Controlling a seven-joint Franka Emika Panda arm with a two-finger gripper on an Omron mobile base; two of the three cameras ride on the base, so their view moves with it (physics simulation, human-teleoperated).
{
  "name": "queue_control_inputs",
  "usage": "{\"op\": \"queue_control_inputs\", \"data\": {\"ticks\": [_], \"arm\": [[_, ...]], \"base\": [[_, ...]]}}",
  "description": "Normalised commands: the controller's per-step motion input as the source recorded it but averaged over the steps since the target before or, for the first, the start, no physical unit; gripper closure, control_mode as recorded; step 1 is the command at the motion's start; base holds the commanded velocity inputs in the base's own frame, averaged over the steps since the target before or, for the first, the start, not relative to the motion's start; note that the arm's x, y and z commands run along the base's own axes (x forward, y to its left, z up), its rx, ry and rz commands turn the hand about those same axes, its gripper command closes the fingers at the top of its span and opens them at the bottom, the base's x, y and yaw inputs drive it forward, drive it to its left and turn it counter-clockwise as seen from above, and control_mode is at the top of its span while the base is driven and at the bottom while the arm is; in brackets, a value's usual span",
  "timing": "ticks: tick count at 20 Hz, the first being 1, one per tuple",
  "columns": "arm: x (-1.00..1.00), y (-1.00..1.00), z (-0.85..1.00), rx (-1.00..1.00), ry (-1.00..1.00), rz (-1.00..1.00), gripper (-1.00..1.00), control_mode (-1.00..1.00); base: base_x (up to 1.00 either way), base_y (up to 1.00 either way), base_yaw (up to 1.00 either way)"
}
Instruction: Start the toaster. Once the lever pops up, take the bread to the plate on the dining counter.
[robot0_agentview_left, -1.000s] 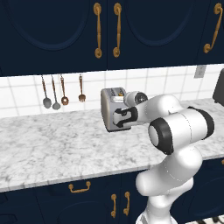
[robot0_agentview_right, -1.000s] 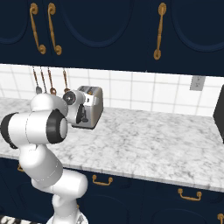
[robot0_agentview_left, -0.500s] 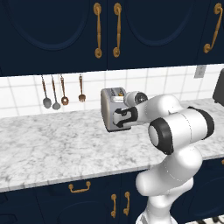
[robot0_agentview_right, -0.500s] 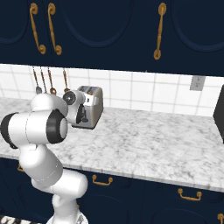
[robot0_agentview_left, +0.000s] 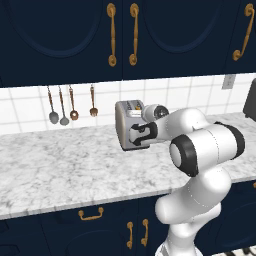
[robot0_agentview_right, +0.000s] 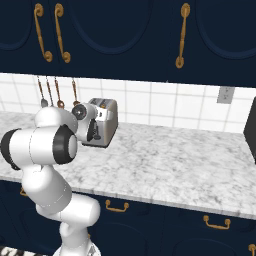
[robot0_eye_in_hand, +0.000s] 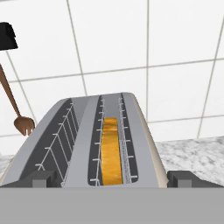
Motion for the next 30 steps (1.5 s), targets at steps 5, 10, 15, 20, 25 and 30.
{"op": "queue_control_inputs", "data": {"ticks": [5, 10, 15, 20, 25, 30], "arm": [[0.00, 0.00, 0.00, 0.00, 0.00, 0.00, -1.00, -1.00], [0.00, 0.00, 0.00, 0.00, 0.00, 0.00, -1.00, -1.00], [0.00, 0.00, 0.00, 0.00, 0.00, 0.00, -1.00, -1.00], [0.00, 0.00, 0.00, 0.00, 0.00, 0.00, -1.00, -1.00], [0.00, 0.00, 0.00, 0.00, 0.00, 0.00, -1.00, -1.00], [0.00, 0.00, 0.00, 0.00, 0.00, 0.00, -1.00, -1.00]], "base": [[0.00, 0.00, 0.00], [0.00, 0.00, 0.00], [0.00, 0.00, 0.00], [0.00, 0.00, 0.00], [0.00, 0.00, 0.00], [0.00, 0.00, 0.00]]}}
